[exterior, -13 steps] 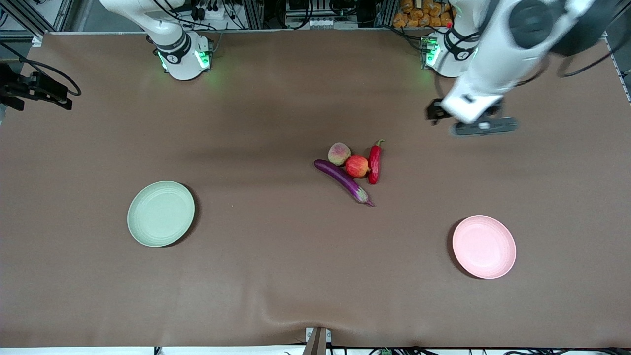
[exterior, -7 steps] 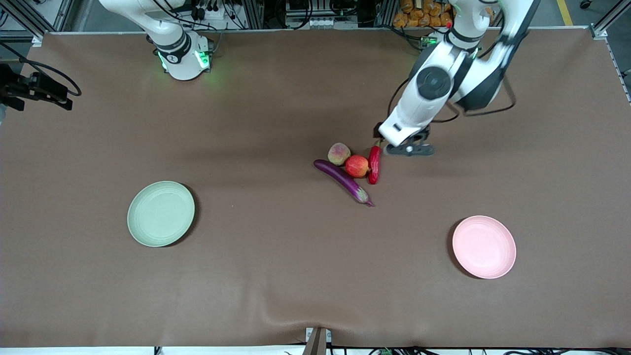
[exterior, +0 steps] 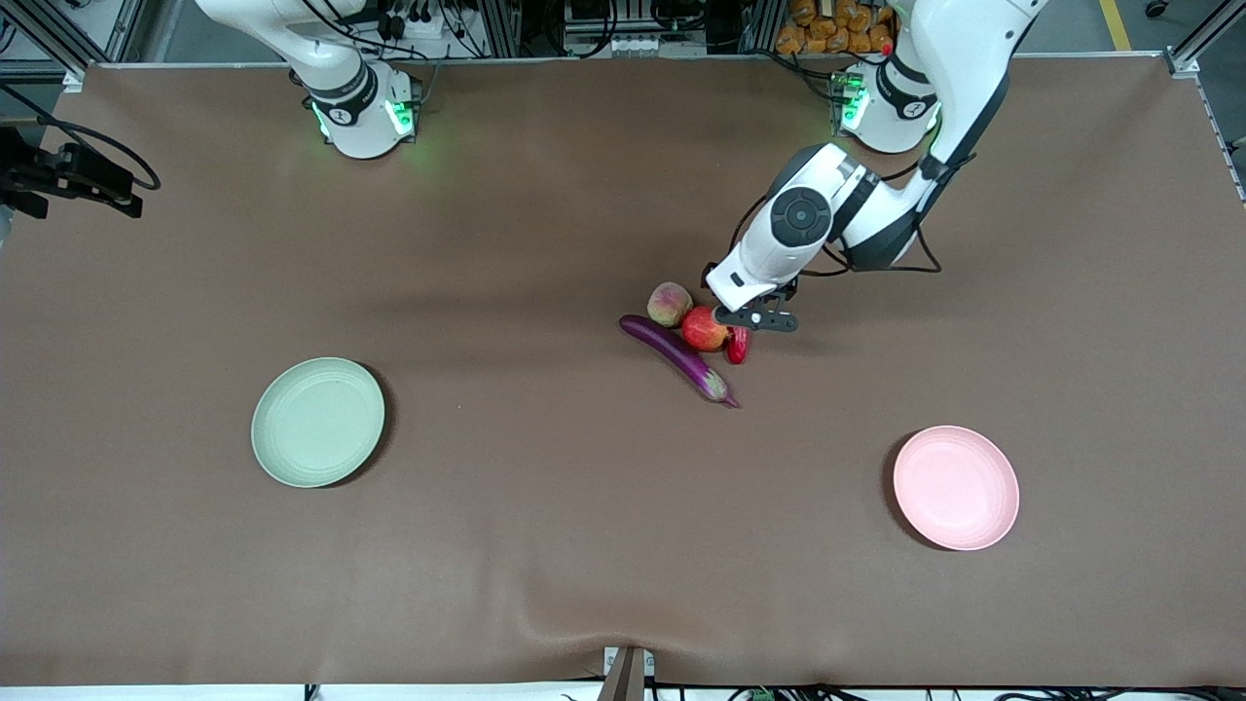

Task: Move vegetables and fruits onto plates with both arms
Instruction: 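Reach the left gripper to the red chili pepper and grasp it, then place the chili on the pink plate while the right gripper reaches out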

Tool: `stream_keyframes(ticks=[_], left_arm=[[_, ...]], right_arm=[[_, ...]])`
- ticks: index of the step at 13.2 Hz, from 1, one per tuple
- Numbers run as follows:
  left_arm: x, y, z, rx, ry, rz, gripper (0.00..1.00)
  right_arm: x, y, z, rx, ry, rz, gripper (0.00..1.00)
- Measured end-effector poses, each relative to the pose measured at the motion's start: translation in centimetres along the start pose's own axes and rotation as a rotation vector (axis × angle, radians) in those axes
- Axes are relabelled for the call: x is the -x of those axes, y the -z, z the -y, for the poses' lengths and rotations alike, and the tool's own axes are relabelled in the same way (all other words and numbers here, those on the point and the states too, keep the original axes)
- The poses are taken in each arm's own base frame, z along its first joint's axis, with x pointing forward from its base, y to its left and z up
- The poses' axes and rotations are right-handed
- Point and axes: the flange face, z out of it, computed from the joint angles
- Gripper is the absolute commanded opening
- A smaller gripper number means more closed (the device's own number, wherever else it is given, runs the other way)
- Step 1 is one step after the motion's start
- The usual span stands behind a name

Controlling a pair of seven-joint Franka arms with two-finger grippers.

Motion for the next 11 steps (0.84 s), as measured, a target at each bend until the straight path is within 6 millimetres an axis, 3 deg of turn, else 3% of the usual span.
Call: stream_keyframes(ticks=[1,2,3,7,9,11], left_arm=[[0.0,-0.6,0.0,-0.004,-0.008,0.009,0.79],[0.1,-1.1,0.0,-0.006,-0.013,0.016,0.70],[0.1,-1.5,0.0,-0.012,-0.021,0.020,0.43],[0.2,-3.2,-0.5,-0.007,-0.025,0.024,0.40],[0.3,-4.2,-0.5,-0.036,-0.045,0.012,0.00],[0.1,-4.4,-0.4,-0.060,-0.041,-0.008,0.00]], right_arm=[[0.0,0.0,0.0,0.000,0.000,0.001,1.00],[-0.1,-0.1,0.0,0.000,0.000,0.002,1.00],[-0.1,-0.1,0.0,0.000,0.000,0.003,1.00],[-0.1,-0.1,0.0,0.000,0.000,0.003,1.00],[-0.2,-0.3,0.0,0.000,0.000,0.006,1.00],[-0.9,-1.1,0.3,0.002,0.005,0.025,1.00]])
